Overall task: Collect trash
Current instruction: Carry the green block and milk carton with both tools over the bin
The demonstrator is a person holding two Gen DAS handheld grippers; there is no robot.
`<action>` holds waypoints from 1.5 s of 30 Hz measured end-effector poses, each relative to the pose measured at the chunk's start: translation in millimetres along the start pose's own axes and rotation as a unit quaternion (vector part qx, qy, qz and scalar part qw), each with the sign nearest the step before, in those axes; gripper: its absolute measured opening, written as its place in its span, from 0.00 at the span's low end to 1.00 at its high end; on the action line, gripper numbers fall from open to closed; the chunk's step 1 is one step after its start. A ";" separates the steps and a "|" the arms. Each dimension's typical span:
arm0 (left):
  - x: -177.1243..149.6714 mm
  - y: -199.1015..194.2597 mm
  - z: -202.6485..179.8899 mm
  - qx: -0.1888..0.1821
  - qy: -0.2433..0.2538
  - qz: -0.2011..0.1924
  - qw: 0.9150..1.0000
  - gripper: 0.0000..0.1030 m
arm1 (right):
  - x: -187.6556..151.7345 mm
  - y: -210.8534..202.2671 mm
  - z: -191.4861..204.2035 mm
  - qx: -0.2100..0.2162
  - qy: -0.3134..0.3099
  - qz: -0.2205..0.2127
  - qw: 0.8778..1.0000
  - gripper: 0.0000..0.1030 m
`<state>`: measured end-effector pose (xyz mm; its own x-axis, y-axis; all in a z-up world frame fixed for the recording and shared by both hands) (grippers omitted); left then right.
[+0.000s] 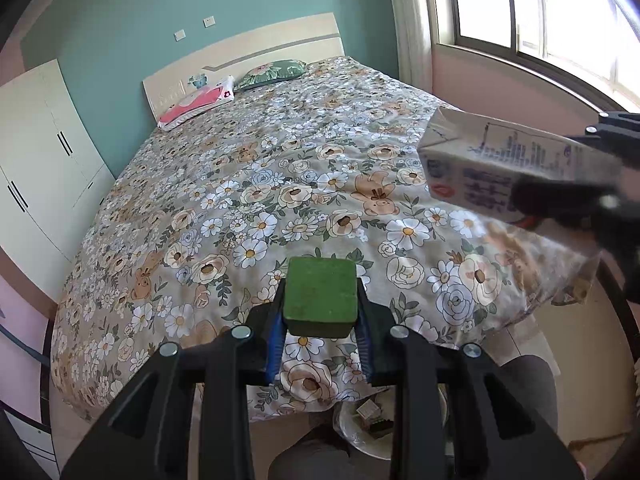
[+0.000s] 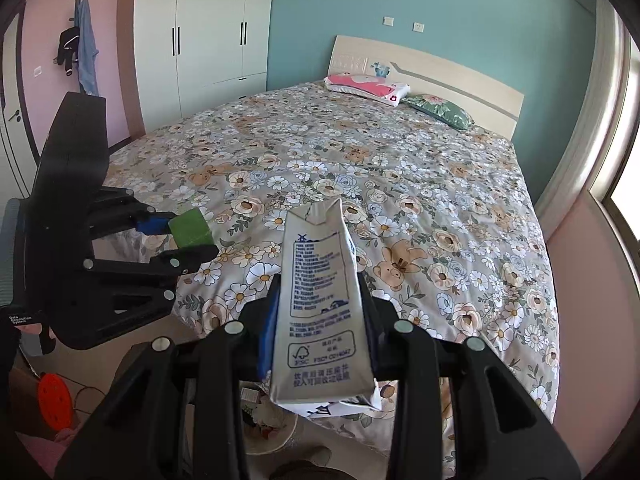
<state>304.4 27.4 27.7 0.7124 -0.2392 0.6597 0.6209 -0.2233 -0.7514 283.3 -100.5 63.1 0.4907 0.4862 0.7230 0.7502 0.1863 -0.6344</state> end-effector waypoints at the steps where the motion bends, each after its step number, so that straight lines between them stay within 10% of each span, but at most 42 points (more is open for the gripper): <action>1: -6.6 -1.0 -2.4 -0.003 0.002 0.002 1.000 0.31 | -4.4 -3.2 4.6 0.002 -0.003 -0.001 1.000 0.35; 22: -115.7 35.6 -11.5 -0.044 -0.017 0.065 0.997 0.31 | -100.5 24.8 79.4 0.056 -0.053 0.056 0.995 0.35; 45: -248.9 170.5 -24.7 -0.113 -0.064 0.198 0.972 0.31 | -250.7 139.8 139.8 0.118 -0.054 0.202 0.971 0.35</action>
<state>224.9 25.6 -264.3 0.9246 -0.2318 0.3024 0.2132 -0.3430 -0.9148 203.2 -77.0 -245.1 0.6649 0.6452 0.3764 0.3776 0.1445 -0.9146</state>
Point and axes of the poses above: each gripper's, at about its wrist camera, not at the fingertips, and y roughly the way its jaws point, z to its left, x to its top, the point moved 9 cm from there along y, roughly the way its jaws point, and after that the axes turned 14 degrees about -x, right-handed, at the moved point
